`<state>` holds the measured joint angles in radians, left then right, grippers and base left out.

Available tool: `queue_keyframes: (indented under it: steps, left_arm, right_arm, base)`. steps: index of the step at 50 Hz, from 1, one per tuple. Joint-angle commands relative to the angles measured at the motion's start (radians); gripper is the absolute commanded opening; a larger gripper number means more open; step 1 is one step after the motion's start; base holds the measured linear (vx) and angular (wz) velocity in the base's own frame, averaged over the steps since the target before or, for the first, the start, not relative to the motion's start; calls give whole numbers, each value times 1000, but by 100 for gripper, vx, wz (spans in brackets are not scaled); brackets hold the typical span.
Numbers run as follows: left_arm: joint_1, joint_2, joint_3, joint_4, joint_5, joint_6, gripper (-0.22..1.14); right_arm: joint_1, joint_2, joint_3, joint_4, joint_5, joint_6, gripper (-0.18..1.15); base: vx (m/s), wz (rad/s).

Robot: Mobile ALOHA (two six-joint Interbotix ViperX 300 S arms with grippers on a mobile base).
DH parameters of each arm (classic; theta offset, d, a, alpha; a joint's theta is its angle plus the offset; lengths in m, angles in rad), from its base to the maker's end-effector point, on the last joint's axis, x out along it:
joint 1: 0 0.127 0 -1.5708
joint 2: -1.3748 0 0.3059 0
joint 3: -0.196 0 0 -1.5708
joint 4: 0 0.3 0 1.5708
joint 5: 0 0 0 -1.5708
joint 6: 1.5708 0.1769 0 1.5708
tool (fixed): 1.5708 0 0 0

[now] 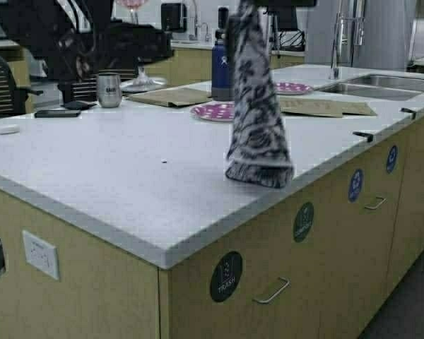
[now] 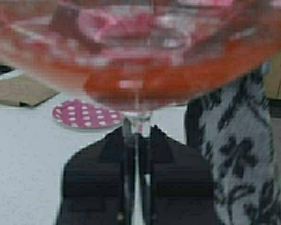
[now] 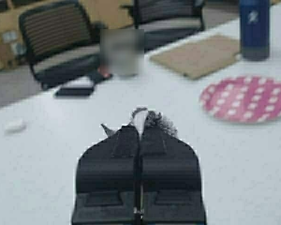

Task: Get the cloth and wipe up the spill under the wine glass

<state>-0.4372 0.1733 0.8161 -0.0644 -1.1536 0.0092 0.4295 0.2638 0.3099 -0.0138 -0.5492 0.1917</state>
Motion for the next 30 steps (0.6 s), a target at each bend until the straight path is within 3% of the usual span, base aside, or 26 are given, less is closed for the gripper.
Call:
queue_keyframes:
  steps: [1,14,30]
  left_arm:
    - [-2,-166,6,-2,130,-11,30]
    - [0,-385,-75,-12,479,-38,30]
    - [0,-465,-215,-11,663,-38,30]
  right_arm:
    - [49,44,-38,2,-21,2,5]
    - [121,172,-67,23,-20,5,5]
    - [302,342,-161,32,-3,55,5]
  base:
    - [0,0]
    - [0,0]
    - [0,0]
